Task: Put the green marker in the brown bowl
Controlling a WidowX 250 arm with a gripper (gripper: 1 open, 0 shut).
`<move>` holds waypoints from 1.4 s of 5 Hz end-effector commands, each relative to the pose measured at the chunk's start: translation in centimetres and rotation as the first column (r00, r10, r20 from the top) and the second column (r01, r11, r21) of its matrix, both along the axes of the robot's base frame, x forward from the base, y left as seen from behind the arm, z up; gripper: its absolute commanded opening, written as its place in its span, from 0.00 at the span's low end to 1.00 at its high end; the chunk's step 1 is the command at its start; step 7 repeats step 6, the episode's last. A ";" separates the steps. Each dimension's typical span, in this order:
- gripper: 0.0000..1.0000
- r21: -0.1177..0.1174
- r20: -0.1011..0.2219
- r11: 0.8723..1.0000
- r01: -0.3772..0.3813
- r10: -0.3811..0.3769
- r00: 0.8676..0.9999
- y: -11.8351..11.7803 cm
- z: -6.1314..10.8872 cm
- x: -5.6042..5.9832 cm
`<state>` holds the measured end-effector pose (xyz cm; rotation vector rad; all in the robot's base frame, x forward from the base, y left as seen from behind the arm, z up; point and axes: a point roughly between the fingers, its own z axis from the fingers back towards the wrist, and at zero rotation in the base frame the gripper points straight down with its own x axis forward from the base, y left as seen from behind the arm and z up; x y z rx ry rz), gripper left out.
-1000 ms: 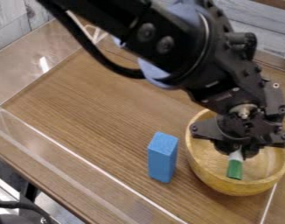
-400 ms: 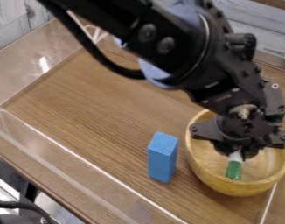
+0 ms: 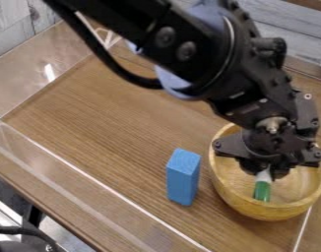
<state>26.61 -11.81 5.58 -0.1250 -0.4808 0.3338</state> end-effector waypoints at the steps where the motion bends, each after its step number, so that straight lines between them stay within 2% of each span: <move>1: 0.00 -0.013 0.027 1.000 -0.007 0.008 1.000 0.2 1.0 0.7; 7: 0.00 -0.018 0.050 1.000 0.001 0.000 0.999 1.0 2.0 1.8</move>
